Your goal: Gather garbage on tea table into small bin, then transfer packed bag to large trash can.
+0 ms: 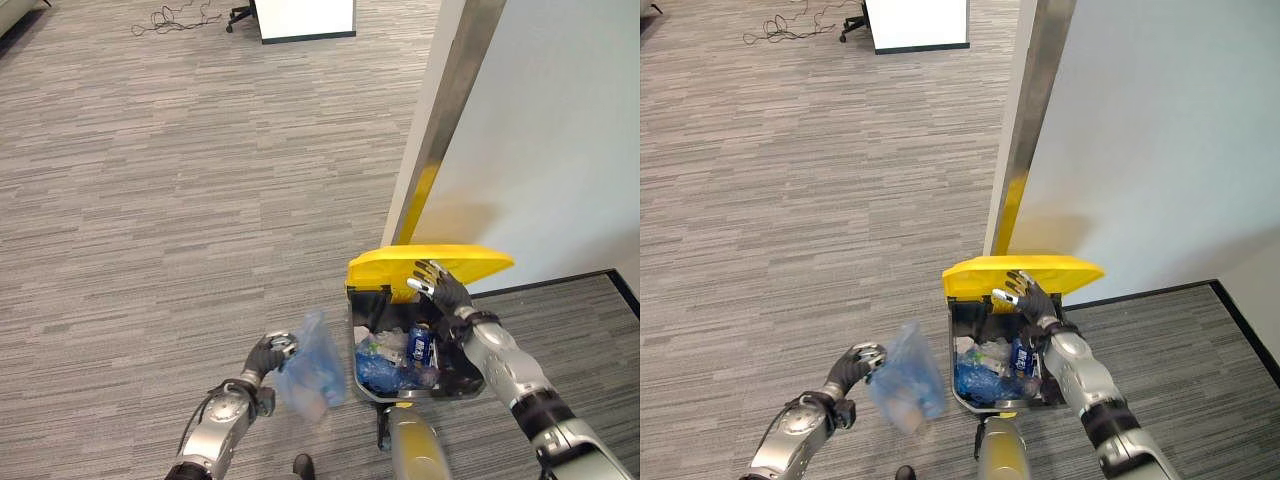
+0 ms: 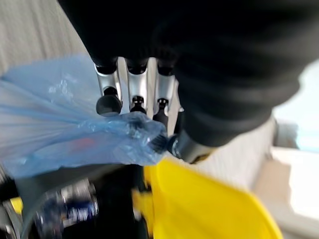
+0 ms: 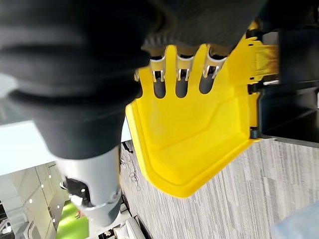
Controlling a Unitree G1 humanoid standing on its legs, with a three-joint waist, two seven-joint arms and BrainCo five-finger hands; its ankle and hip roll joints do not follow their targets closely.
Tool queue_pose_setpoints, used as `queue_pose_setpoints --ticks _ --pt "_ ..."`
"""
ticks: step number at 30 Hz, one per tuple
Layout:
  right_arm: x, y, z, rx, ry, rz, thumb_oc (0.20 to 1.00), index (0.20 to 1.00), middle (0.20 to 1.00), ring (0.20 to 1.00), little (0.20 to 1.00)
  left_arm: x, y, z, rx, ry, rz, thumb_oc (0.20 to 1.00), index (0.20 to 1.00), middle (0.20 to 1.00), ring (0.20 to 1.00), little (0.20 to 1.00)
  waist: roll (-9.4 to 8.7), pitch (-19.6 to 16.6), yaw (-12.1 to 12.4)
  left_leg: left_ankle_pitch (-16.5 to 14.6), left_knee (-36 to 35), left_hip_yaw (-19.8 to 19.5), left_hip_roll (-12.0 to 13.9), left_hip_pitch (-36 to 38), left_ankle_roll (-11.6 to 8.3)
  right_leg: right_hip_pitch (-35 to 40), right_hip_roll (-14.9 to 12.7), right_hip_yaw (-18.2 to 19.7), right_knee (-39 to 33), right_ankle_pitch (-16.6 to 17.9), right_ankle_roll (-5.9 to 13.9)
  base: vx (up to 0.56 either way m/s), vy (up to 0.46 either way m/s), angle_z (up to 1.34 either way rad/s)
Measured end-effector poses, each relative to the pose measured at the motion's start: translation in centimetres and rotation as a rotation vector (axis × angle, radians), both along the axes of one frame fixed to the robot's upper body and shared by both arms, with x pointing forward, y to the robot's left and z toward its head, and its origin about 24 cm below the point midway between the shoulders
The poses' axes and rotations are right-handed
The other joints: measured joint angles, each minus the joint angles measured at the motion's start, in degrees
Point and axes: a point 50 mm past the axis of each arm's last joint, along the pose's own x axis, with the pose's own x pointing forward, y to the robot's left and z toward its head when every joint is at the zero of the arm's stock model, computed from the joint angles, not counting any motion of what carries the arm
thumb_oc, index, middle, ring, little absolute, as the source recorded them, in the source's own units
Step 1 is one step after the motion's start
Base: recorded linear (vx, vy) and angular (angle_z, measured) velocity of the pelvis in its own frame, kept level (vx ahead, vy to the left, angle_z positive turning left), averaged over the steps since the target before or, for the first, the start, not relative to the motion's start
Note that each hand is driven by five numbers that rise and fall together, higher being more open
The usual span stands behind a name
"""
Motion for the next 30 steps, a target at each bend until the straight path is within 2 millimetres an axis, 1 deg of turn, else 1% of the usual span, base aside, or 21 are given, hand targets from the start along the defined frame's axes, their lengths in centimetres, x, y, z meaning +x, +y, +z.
queue_pose_setpoints --ticks 4,5,8,10,12,13,16,18,19,22,23,25,26,28,29,30 --pt "1.3 0.3 0.6 -0.032 -0.004 0.002 1.000 1.000 1.000 1.000 1.000 2.2 -3.3 3.1 -0.030 -0.130 -0.177 0.200 0.200 0.200 0.200 0.200 0.17 0.1 0.3 0.1 0.0 -0.1 0.0 -0.1 -0.05 0.0 0.0 0.0 0.0 -0.2 0.31 -0.01 -0.007 0.01" --pt "1.6 0.3 0.7 -0.045 -0.003 0.001 1.000 1.000 1.000 1.000 1.000 2.5 -3.8 3.8 -0.036 -0.156 -0.200 0.200 0.200 0.200 0.200 0.200 0.17 0.1 0.2 0.1 0.0 -0.1 0.0 0.0 -0.05 -0.1 0.0 0.0 0.0 -0.2 0.36 -0.01 -0.009 -0.03" --pt "2.9 -0.1 1.2 -0.098 0.016 -0.021 1.000 1.000 1.000 1.000 1.000 4.0 -6.6 6.6 -0.066 -0.259 -0.328 0.200 0.200 0.200 0.200 0.200 0.26 0.2 -0.1 0.1 0.0 0.4 -0.2 -0.1 -0.05 -0.6 0.0 0.5 0.2 -0.6 0.94 0.00 -0.002 -0.08" --pt "3.6 0.3 1.8 -0.121 0.011 -0.012 1.000 1.000 1.000 1.000 1.000 4.9 -8.1 8.3 -0.080 -0.315 -0.391 0.200 0.200 0.200 0.200 0.200 0.35 0.4 -0.3 0.1 0.0 1.1 -0.4 -0.1 -0.03 -1.0 0.1 1.2 0.6 -0.6 0.89 0.00 0.006 -0.14" --pt "4.3 0.4 2.6 -0.130 0.008 -0.016 1.000 1.000 1.000 1.000 1.000 5.9 -9.8 10.5 -0.082 -0.393 -0.459 0.200 0.200 0.200 0.200 0.200 0.86 1.0 -0.8 0.1 -0.1 1.3 -0.6 0.0 -0.01 -1.1 0.1 1.4 0.6 -0.4 0.57 0.00 0.004 -0.08" --pt "4.7 0.6 3.2 -0.141 -0.006 -0.014 1.000 1.000 1.000 1.000 1.000 6.3 -10.8 12.0 -0.109 -0.445 -0.478 0.200 0.200 0.200 0.200 0.200 1.08 1.2 -1.4 0.0 -0.1 1.4 -0.6 0.0 0.03 -1.3 0.2 1.5 0.5 -0.4 0.60 0.01 0.001 -0.07" --pt "5.5 1.2 4.5 -0.166 -0.037 -0.005 1.000 1.000 1.000 1.000 1.000 6.9 -11.9 14.1 -0.127 -0.522 -0.501 0.200 0.200 0.200 0.200 0.200 1.19 1.9 -2.3 0.0 -0.2 1.7 -0.6 0.0 0.03 -1.5 0.3 1.6 0.8 -0.1 0.19 0.01 0.001 -0.06" --pt "5.7 1.2 4.9 -0.170 -0.048 -0.012 1.000 1.000 1.000 1.000 1.000 7.0 -11.9 14.0 -0.127 -0.519 -0.494 0.200 0.200 0.200 0.200 0.200 1.18 2.0 -2.7 0.0 -0.2 1.7 -0.5 0.0 0.03 -1.5 0.3 1.6 0.8 -0.1 0.19 0.00 0.000 0.00" --pt "5.9 1.2 5.3 -0.174 -0.055 -0.019 1.000 1.000 1.000 1.000 1.000 7.2 -11.5 13.1 -0.106 -0.486 -0.469 0.200 0.200 0.200 0.200 0.200 1.19 2.2 -2.9 0.0 -0.2 1.8 -0.5 0.0 0.02 -1.6 0.5 1.6 0.7 -0.1 0.18 0.01 -0.005 -0.03" --pt "5.9 1.3 5.3 -0.188 -0.060 -0.011 1.000 1.000 1.000 1.000 1.000 7.7 -10.7 10.8 -0.038 -0.406 -0.445 0.200 0.200 0.200 0.200 0.200 1.25 2.3 -3.1 0.0 -0.5 2.2 -0.6 0.0 0.02 -1.9 0.7 1.9 0.5 0.1 0.16 0.00 -0.003 -0.07" --pt "6.0 1.7 5.5 -0.207 -0.066 0.004 1.000 1.000 1.000 1.000 1.000 7.7 -10.3 9.4 0.003 -0.353 -0.432 0.200 0.200 0.200 0.200 0.200 1.27 2.3 -3.2 0.0 -0.6 2.5 -0.6 0.0 0.02 -2.1 0.8 2.1 0.4 0.1 0.20 -0.04 0.001 -0.12" --pt "6.2 1.9 5.8 -0.220 -0.076 0.015 1.000 1.000 1.000 1.000 1.000 7.6 -9.8 7.9 0.084 -0.307 -0.444 0.200 0.200 0.200 0.200 0.200 1.34 2.5 -3.5 0.0 -0.9 3.0 -0.6 -0.4 0.02 -2.9 0.9 2.8 0.7 0.3 0.27 -0.08 0.008 -0.12" --pt "6.9 2.1 7.6 -0.262 -0.127 0.030 1.000 1.000 1.000 1.000 1.000 8.5 -9.8 6.7 0.199 -0.276 -0.474 0.200 0.200 0.200 0.200 0.200 1.59 3.7 -3.8 0.0 0.2 3.0 -1.2 -2.3 0.02 -4.5 0.6 3.2 0.8 0.7 0.90 -0.06 0.003 -0.07" --pt "7.9 3.1 11.0 -0.277 -0.228 0.053 1.000 1.000 1.000 1.000 1.000 9.1 -9.3 6.1 0.317 -0.264 -0.484 0.200 0.200 0.200 0.200 0.200 1.43 6.5 -5.3 0.0 1.5 3.1 -1.8 -4.6 0.03 -6.3 -0.3 3.4 1.1 1.2 0.61 -0.04 0.001 0.03" --pt "8.3 3.3 12.4 -0.281 -0.273 0.054 1.000 1.000 1.000 1.000 1.000 9.4 -9.1 5.8 0.354 -0.245 -0.479 0.200 0.200 0.200 0.200 0.200 1.62 7.5 -5.5 0.0 1.8 3.0 -1.9 -5.5 0.02 -7.0 -0.4 3.3 0.9 1.6 0.29 -0.04 0.001 0.08" --pt "8.4 3.5 13.3 -0.281 -0.306 0.056 1.000 1.000 1.000 1.000 1.000 9.5 -9.1 5.6 0.386 -0.240 -0.479 0.200 0.200 0.200 0.200 0.200 1.62 8.5 -5.9 0.0 2.4 3.2 -1.9 -6.0 0.01 -7.1 -0.4 3.2 0.8 1.7 0.09 -0.06 0.002 0.05"
